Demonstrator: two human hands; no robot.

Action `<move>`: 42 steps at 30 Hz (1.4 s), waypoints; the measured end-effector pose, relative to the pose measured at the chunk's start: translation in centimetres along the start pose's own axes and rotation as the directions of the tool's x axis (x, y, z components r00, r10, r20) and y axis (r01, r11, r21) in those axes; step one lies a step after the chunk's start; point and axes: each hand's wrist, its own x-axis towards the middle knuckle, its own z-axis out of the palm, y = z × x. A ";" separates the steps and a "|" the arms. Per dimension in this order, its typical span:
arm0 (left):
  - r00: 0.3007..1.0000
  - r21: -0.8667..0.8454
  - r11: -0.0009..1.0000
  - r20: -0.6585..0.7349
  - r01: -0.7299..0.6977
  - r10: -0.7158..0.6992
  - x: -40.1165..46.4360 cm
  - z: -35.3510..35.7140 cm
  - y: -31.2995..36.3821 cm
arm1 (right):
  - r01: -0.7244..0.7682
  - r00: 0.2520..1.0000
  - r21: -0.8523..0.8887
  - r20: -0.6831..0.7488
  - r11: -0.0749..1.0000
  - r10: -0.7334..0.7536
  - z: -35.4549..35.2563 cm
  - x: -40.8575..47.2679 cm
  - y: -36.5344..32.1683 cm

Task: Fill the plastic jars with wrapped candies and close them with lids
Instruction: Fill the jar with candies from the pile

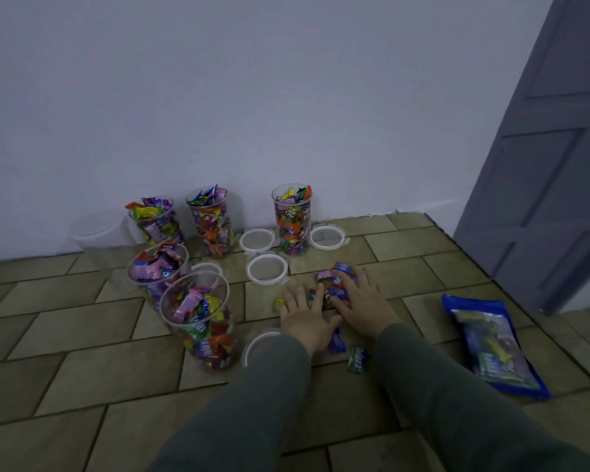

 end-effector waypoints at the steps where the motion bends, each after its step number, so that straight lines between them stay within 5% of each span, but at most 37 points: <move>1: 1.000 -0.021 1.000 -0.002 0.004 -0.004 0.5 0.1 0.1 | 0.017 1.000 -0.021 0.011 1.000 -0.017 0.2 0.5 0.2; 13: 0.972 -0.112 0.994 -0.232 0.017 -0.043 5.9 0.3 0.0 | 0.144 0.987 -0.129 -0.048 0.981 -0.151 1.4 5.7 2.9; 18: 0.878 0.059 0.998 -0.478 0.021 0.010 7.0 0.9 0.5 | 0.210 0.959 -0.015 -0.193 0.978 -0.209 1.5 6.8 3.0; 26: 0.914 0.111 0.994 -0.402 -0.007 0.052 7.1 -0.2 0.5 | 0.141 0.979 -0.136 -0.131 0.981 -0.159 0.7 6.7 1.9; 36: 0.934 -0.009 0.999 -0.356 -0.044 0.038 5.7 -2.2 -0.7 | -0.082 0.986 0.343 -0.110 0.936 0.127 -0.6 5.9 1.4; 42: 0.913 -0.165 0.982 -0.408 -0.086 0.012 3.7 -3.6 -1.2 | -0.033 0.957 0.549 -0.224 0.835 0.185 -2.3 5.0 -0.3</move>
